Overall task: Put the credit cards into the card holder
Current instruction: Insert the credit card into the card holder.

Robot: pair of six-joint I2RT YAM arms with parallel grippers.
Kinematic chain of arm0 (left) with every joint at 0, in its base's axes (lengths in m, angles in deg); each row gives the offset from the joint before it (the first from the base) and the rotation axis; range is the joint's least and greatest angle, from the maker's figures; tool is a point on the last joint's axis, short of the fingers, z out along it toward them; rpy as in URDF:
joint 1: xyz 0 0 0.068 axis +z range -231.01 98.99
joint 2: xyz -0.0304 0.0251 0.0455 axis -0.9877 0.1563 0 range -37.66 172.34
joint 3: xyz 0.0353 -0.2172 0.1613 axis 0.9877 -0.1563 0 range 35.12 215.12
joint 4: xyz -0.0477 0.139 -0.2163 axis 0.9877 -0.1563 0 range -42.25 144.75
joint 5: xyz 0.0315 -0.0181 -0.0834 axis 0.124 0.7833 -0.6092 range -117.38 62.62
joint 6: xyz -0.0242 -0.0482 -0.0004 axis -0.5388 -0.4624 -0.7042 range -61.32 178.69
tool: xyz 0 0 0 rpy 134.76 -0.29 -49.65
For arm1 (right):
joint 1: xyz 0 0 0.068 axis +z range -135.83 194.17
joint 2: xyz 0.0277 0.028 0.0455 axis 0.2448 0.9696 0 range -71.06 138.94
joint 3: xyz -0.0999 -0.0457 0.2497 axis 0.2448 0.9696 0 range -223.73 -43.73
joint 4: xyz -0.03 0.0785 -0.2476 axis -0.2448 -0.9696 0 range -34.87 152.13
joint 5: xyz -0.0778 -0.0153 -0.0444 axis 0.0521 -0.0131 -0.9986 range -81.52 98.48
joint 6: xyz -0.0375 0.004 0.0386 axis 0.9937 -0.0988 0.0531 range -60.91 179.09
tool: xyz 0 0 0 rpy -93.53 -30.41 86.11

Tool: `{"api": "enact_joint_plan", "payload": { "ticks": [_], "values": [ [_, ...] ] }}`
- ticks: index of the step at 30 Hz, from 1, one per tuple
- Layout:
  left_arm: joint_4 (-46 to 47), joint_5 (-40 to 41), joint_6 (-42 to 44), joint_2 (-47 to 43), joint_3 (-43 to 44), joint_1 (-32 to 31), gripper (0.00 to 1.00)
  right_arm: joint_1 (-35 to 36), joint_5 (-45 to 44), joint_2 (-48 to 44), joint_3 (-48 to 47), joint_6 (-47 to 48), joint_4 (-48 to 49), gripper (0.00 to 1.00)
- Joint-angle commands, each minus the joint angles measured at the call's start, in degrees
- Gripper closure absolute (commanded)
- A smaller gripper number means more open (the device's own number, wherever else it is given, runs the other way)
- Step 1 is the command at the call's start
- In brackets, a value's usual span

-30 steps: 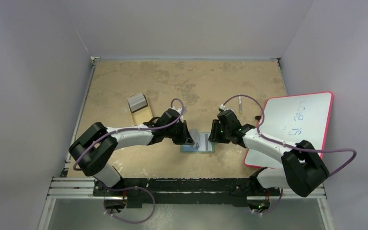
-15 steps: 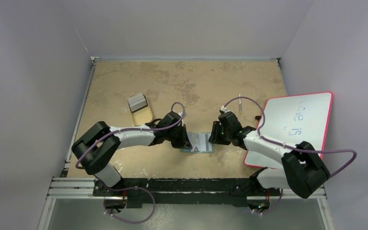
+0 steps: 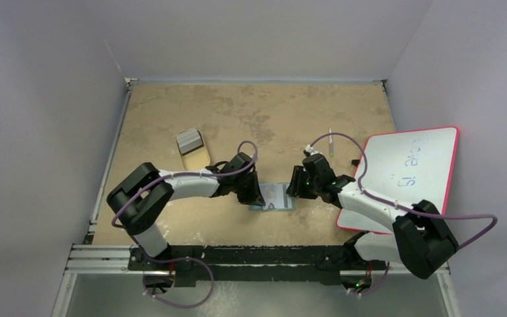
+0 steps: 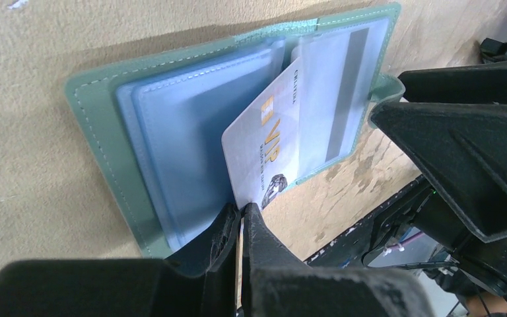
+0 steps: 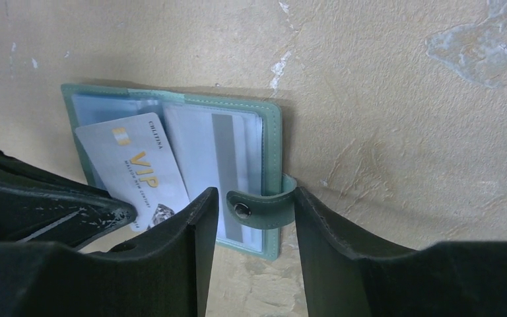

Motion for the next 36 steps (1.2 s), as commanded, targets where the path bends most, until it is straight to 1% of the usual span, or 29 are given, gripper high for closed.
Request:
{"api": "enact_joint_plan", "payload": {
  "ticks": [1,10,17,21,24,29,36],
  "values": [
    [-3.1,0.9,0.0,2.5,2.5,-0.4,1.00,0.2,0.2,-2.0,0.6,-0.8,0.9,0.51],
    [-4.8,0.4,1.3,4.8,5.3,-0.5,1.00,0.2,0.0,-2.1,1.2,-1.2,1.4,0.51],
    [-9.8,0.3,3.7,4.3,6.2,-0.6,1.00,0.2,0.1,-2.3,1.1,-1.5,1.4,0.51],
    [-11.0,-0.6,4.6,4.4,6.0,-0.6,1.00,0.2,0.1,-2.6,1.2,-1.5,1.6,0.51],
    [-11.4,-2.3,5.5,5.9,6.6,-0.6,1.00,0.2,0.3,-2.6,1.6,-1.7,2.0,0.51],
    [-12.6,-1.9,6.4,6.6,8.3,-0.6,1.00,0.2,0.4,-2.5,2.0,-1.8,2.6,0.51],
    [-14.1,-2.6,8.3,10.4,11.6,-0.6,1.00,0.2,0.7,-3.5,2.9,-2.2,3.2,0.51]
  ]
}}
